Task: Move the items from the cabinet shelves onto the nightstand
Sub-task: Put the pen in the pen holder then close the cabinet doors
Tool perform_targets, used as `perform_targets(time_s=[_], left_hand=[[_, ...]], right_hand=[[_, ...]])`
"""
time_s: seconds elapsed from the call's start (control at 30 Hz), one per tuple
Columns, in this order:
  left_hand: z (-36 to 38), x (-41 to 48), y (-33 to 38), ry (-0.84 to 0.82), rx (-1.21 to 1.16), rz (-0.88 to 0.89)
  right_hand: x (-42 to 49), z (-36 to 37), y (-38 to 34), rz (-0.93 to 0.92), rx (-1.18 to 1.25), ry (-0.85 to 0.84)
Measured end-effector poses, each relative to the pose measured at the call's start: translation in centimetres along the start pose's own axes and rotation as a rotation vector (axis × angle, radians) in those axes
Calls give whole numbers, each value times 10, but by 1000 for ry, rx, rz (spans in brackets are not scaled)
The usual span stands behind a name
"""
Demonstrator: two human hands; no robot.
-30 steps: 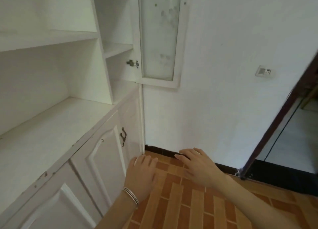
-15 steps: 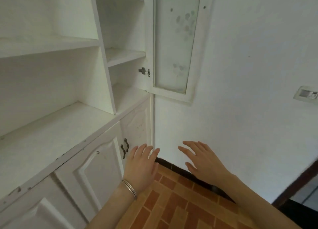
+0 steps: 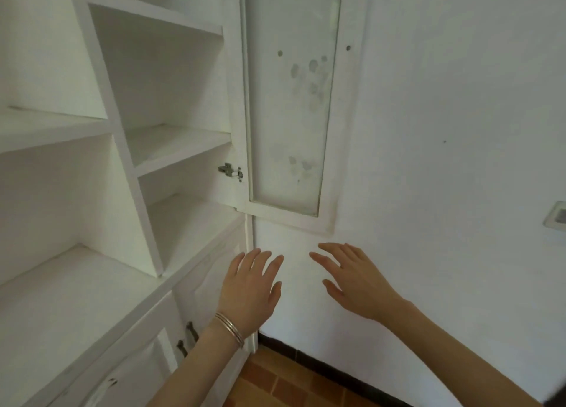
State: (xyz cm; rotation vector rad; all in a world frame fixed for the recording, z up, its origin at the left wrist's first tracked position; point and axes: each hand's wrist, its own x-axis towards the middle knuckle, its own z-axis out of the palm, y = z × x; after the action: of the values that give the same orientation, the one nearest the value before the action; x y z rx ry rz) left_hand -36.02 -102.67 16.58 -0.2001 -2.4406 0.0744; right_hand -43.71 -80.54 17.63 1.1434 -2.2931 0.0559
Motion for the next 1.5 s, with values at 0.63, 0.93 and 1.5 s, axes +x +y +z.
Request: perform_targets(time_s=[0.63,0.93,1.5], left_hand=[[124,159,38,-21,46,-118],[159,214,67,-60,147,-251],[128,164,49,-120,233,-464]], right_hand=[[103,90,234,-47,-19,24],[143,119,306,-204,112,73],[140,118,263,-424,420,267]])
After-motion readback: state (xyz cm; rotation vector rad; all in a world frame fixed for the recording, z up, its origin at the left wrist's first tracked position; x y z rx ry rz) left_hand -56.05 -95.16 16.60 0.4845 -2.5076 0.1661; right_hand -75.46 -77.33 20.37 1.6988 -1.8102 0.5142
